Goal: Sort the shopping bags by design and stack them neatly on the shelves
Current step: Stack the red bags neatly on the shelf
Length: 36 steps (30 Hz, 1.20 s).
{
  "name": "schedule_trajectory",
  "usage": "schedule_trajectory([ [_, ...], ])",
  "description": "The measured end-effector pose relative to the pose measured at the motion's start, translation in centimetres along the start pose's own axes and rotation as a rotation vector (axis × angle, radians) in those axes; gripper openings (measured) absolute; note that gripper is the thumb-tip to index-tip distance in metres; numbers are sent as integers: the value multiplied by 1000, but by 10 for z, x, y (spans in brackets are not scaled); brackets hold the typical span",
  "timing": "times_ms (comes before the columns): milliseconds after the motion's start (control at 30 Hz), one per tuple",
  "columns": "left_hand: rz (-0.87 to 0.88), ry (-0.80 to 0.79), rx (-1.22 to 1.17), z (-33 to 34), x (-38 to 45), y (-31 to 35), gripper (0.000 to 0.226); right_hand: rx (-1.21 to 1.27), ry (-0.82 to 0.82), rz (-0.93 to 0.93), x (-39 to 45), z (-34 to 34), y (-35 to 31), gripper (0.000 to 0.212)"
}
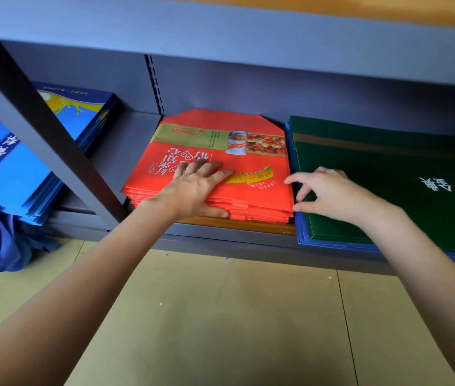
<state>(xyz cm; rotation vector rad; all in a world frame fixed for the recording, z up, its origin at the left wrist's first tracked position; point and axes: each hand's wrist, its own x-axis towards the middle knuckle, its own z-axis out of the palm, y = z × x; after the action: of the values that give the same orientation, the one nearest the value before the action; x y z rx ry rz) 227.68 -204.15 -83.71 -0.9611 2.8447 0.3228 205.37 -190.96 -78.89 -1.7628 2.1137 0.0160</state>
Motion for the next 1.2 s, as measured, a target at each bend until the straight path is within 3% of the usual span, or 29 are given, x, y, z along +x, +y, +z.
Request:
schedule_trajectory([
  [333, -19, 36, -77, 4, -4, -8, 81, -159, -38, 45, 9, 22, -18, 79],
  [533, -53, 52, -164, 2, -3, -11, 73, -84, 46, 47, 6, 29, -12, 75],
  [833, -63, 214, -82, 7, -1, -1, 63, 361, 98, 81, 7, 26, 0, 64],
  [1000, -48, 162, -45, 8, -1, 0, 74, 179, 96, 57, 3, 22, -7, 63],
  [1133, -33, 138, -45, 8, -5, -7, 97, 134, 131, 55, 5, 13, -9, 59],
  [1200, -41, 129, -17, 9, -5, -8, 88, 35, 85, 49, 6, 14, -7, 64],
])
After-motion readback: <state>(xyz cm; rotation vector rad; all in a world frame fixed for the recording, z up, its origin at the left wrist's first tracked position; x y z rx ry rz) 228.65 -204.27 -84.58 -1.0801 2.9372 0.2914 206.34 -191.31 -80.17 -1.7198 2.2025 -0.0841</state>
